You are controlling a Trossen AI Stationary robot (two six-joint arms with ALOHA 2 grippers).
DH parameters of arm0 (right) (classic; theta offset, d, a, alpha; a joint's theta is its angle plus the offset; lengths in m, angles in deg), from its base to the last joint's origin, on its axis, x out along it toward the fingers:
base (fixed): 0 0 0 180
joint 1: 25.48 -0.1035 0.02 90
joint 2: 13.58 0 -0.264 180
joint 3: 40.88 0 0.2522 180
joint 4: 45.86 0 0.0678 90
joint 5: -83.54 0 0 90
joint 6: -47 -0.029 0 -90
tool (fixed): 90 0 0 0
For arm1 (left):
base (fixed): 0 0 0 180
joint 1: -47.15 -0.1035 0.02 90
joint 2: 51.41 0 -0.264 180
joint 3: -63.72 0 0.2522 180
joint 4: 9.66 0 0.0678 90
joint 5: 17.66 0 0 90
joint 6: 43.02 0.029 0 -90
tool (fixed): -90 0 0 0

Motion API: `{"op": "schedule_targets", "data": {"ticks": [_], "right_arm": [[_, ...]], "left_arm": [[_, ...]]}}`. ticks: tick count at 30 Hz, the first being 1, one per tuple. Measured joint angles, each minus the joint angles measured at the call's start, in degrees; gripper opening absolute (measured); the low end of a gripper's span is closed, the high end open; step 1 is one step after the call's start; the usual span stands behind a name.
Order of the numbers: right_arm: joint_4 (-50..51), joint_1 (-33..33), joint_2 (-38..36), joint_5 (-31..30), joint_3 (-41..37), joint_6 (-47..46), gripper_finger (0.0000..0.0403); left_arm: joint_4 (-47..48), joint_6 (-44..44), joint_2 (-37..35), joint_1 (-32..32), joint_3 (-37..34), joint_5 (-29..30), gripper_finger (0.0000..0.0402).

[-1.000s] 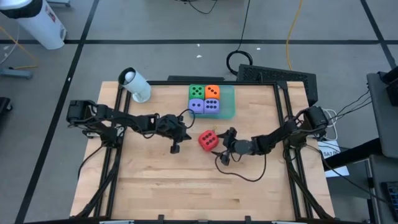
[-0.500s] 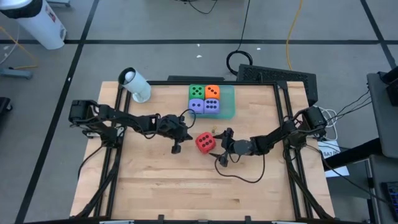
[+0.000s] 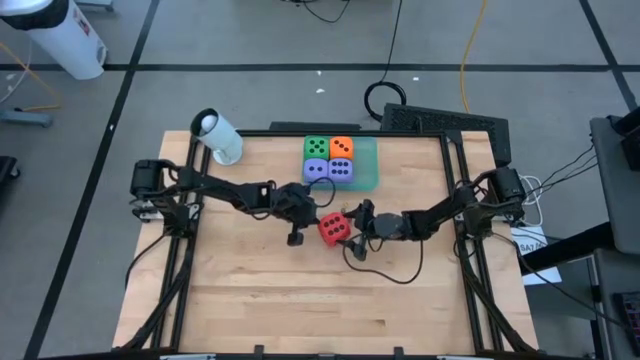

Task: Pick & Place Dice
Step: Put the large red dice into the green container

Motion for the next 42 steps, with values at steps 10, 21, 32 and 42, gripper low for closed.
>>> {"op": "schedule_targets", "data": {"ticks": [10, 21, 32, 42], "right_arm": [[0.65, 2.57, 0.09, 1.11, 0.0, 2.18, 0.04], [-2.76, 3.04, 0.28, 5.71, 0.0, 6.04, 0.04], [-6.23, 9.25, 0.21, 11.96, 0.5, 6.21, 0.04], [-7.09, 12.69, 0.26, 15.72, 0.37, 5.84, 0.04]], "left_arm": [[1.34, 0.98, -0.58, 2.42, -0.04, 1.35, 0.0008], [1.43, 0.94, -1.02, 2.47, -0.11, 2.27, 0.0012], [3.43, 1.21, 0.2, 3.31, -0.25, -2.58, 0.0006], [-1.54, 5.93, -0.85, 6.34, 0.12, -3.82, 0.0006]]}}
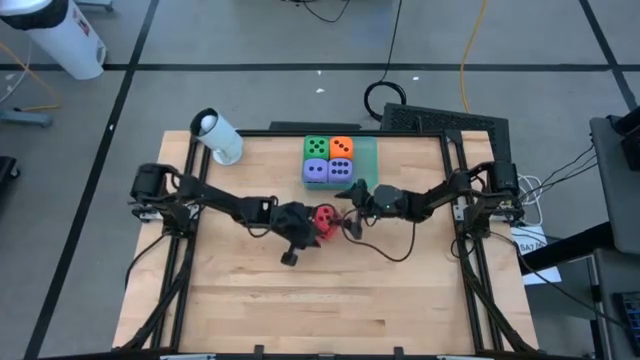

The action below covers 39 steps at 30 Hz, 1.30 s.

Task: Pick & Place Dice
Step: Put the large red dice into the green container

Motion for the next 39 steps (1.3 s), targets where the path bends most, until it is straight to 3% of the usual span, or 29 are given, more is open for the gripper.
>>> {"op": "schedule_targets", "data": {"ticks": [12, 21, 26, 39], "right_arm": [[0.59, -2.42, -0.06, 1.19, -0.13, 2.43, 0.04], [0.79, -4.0, -0.04, 7.91, -0.22, 9.2, 0.04], [0.95, -6.28, -0.06, 4.92, -0.22, 11.74, 0.04], [2.13, -12.41, -0.18, 4.12, -0.24, 16.87, 0.04]], "left_arm": [[2.82, -0.3, -0.42, -1.58, -0.14, 3.37, 0.0004], [3.24, 0.42, -0.47, -1.66, -0.14, 7.72, 0.0008], [2.75, 1.11, -0.47, -1.63, -0.18, 8.56, 0.0009], [1.57, 3.09, -0.47, -1.58, -0.38, 11.89, 0.0006]]}}
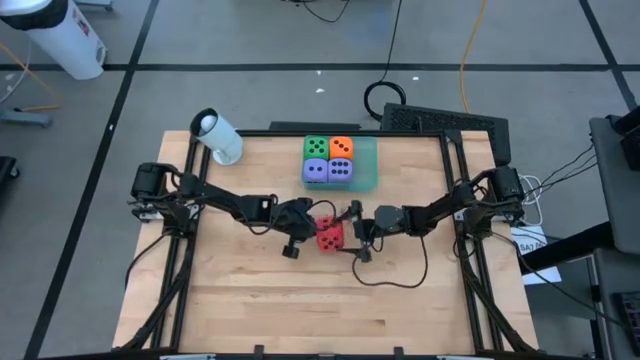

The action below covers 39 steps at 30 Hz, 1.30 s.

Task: Pick & Place Dice
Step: Put the large red dice into the green container

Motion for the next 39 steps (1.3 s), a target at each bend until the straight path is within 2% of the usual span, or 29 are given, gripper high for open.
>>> {"op": "schedule_targets", "data": {"ticks": [5, 9, 15, 19, 30, 35, 39], "right_arm": [[0.25, -2.26, 0.0, 1.33, 0.02, 0.39, 0.04], [0.97, -4.06, -1.7, -5.46, 0.0, 2.47, 0.04], [3.35, -5.98, -4.77, -15.64, -0.03, 3.16, 0.04], [5.84, -6.08, -5.57, -17.6, -0.09, 0.82, 0.04], [9.36, -2.65, -5.64, -12.94, 0.35, -0.34, 0.04], [15.98, 0.16, -5.67, -7.83, 3.56, -2.03, 0.04], [18.09, 1.29, -5.7, -6.38, 4.5, -2.34, 0.04]], "left_arm": [[-0.91, 1.16, -0.3, 0.26, 0.08, 4.09, 0.0007], [-0.5, 1.09, -1.98, 1.06, 0.42, 7.82, 0.0003], [2.05, 0.31, -3.32, 2.14, 0.29, 5.28, 0.0003], [2.68, -0.18, -3.17, 2.37, 0.31, 4.83, 0.0006], [2.8, -0.13, -3.17, 2.51, 0.28, 3.96, 0.0006], [0.95, -0.23, -3.11, 2.46, 0.2, 3.78, 0.0006], [0.59, -0.21, -3.1, 2.38, 0.17, 4.02, 0.0003]]}}
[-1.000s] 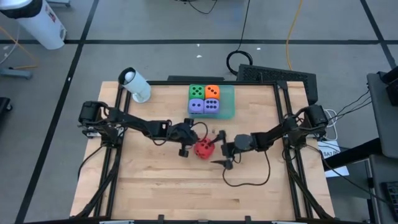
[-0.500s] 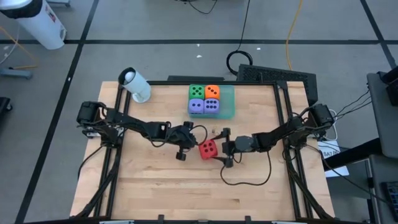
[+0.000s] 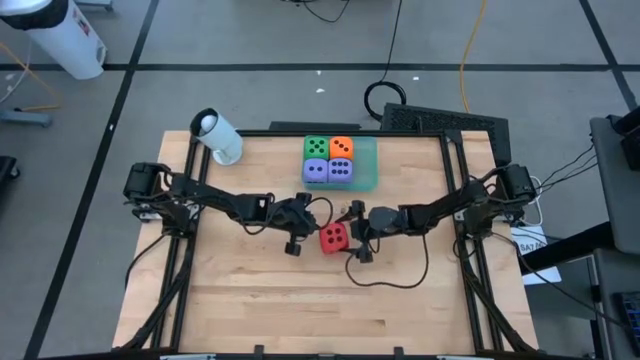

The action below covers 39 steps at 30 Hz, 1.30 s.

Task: Pick & Place Dice
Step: Put the large red dice into the green container

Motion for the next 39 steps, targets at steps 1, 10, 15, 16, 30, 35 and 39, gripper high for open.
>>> {"op": "schedule_targets", "data": {"ticks": [1, 10, 15, 16, 30, 35, 39], "right_arm": [[-0.02, 0.2, 0.0, 1.07, 0.0, -0.45, 0.04], [0.51, 0.42, 0.35, 2.64, 0.02, -2.78, 0.0399], [0.59, 0.44, 0.37, 4.09, 0.02, -3.02, 0.0395], [0.49, 0.42, 0.39, 3.93, 0.02, -3.48, 0.0394], [0.43, 0.67, -4.1, 3.34, -0.04, -5.59, 0.035], [4.13, 1.4, -10.69, 2.76, -0.02, -4.04, 0.0352], [9.9, 2.94, -18.96, -0.87, 0.11, -2.74, 0.035]], "left_arm": [[-0.1, -0.03, 0.0, -0.12, 0.0, -0.06, 0.0003], [-0.25, -0.38, 0.0, -0.14, 0.0, -0.7, 0.0006], [-0.54, -0.38, 0.02, -0.12, 0.0, -1.08, 0.0003], [-0.61, -0.36, 0.02, -0.11, 0.0, -1.05, 0.0006], [0.9, 0.91, -5.62, 1.06, -0.15, 3.48, 0.0006], [1.65, 0.79, -10.36, 3.04, -2.97, 5.87, 0.0003], [1.09, -0.61, -15.03, 3.94, -5.86, 9.36, 0.0006]]}}
